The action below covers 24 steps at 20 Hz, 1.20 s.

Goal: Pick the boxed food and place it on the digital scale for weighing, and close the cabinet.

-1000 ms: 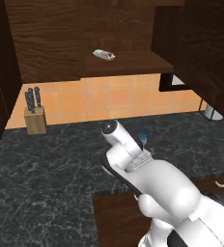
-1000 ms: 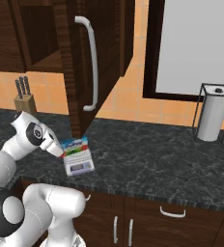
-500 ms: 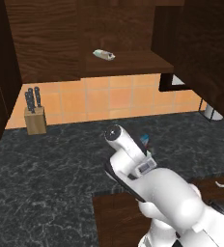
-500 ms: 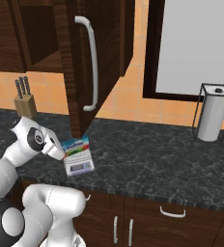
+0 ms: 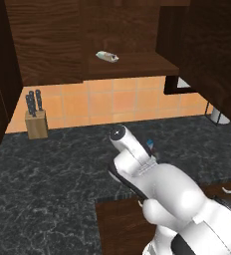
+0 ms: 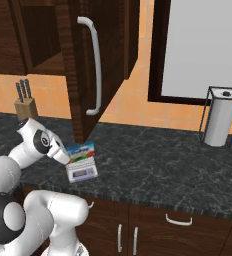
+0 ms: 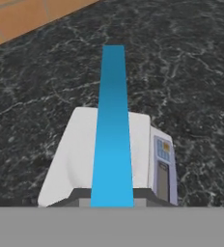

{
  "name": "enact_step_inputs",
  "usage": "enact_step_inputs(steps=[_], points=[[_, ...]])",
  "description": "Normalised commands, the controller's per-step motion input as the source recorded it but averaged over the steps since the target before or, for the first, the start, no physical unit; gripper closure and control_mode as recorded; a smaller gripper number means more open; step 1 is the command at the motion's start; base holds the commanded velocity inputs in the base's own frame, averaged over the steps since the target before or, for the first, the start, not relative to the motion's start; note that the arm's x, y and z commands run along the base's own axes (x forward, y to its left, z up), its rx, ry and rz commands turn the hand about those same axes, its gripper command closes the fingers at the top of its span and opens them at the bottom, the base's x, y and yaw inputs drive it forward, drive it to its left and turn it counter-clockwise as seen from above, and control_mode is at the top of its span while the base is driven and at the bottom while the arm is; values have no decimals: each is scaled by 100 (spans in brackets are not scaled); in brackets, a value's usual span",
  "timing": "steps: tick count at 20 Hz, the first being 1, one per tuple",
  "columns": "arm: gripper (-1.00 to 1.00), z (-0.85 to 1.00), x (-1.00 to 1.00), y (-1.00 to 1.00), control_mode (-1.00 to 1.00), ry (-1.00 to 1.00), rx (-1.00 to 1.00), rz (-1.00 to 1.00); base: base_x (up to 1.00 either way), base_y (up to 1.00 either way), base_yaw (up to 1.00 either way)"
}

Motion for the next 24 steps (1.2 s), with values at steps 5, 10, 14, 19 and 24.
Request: enact_step_inputs(steps=[5, 10, 14, 19, 24], points=[[100, 0, 12, 0, -100, 0, 0, 0, 0, 0, 0], [100, -9, 3, 0, -100, 4, 0, 0, 0, 0, 0], [100, -20, 0, 0, -100, 9, 0, 0, 0, 0, 0], [-100, -7, -4, 0, -100, 3, 0, 0, 0, 0, 0], [-100, 0, -17, 0, -100, 0, 0, 0, 0, 0, 0]])
